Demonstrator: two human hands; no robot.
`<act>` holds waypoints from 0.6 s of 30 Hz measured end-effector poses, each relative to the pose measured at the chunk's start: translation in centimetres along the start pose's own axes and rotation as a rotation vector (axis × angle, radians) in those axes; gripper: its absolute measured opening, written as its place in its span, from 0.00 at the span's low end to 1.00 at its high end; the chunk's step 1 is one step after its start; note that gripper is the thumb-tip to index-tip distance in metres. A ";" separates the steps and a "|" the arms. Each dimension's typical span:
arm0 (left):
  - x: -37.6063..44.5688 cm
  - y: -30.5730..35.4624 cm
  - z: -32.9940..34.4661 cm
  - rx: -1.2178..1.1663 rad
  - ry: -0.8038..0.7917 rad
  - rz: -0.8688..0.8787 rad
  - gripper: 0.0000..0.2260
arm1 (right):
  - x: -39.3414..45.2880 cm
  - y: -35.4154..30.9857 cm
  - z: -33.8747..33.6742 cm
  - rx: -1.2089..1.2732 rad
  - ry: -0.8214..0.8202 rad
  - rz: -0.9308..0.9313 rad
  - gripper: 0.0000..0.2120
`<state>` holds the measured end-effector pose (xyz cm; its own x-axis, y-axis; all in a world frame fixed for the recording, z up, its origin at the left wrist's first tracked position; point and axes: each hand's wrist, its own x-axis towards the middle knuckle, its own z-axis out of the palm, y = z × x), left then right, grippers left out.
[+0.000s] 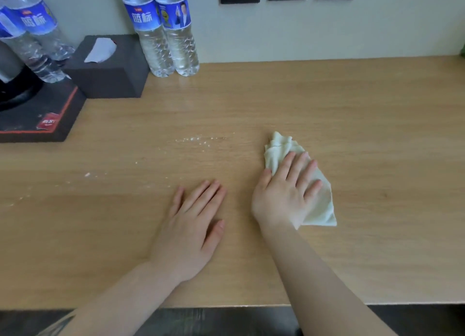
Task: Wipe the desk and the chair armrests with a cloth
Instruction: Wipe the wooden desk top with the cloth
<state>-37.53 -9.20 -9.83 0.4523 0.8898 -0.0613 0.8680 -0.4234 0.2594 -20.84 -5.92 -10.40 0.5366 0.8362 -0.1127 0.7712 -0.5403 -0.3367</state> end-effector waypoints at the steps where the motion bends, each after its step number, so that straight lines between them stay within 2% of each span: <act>1: -0.2 -0.4 0.0 0.001 0.002 0.005 0.26 | 0.6 -0.5 0.2 -0.004 -0.002 -0.026 0.28; 6: -1.4 -2.3 -0.1 0.014 0.027 -0.020 0.26 | 4.6 -4.0 1.1 0.000 -0.083 -0.228 0.27; 11: -2.3 -4.3 -0.8 -0.018 0.075 -0.107 0.27 | 7.7 -8.4 1.2 -0.018 -0.309 -0.592 0.24; 16: -2.5 -4.7 -0.9 -0.050 0.111 -0.151 0.28 | 7.0 -6.2 0.2 -0.101 -0.444 -1.044 0.23; 18: -2.5 -4.7 -0.9 -0.056 0.112 -0.143 0.27 | 6.3 -4.3 -0.7 -0.114 -0.483 -1.128 0.23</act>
<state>-42.91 -9.29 -10.04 0.2965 0.9550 0.0052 0.9077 -0.2835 0.3095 -20.52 1.57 -9.04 -0.6119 0.7758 -0.1541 0.7593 0.5217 -0.3890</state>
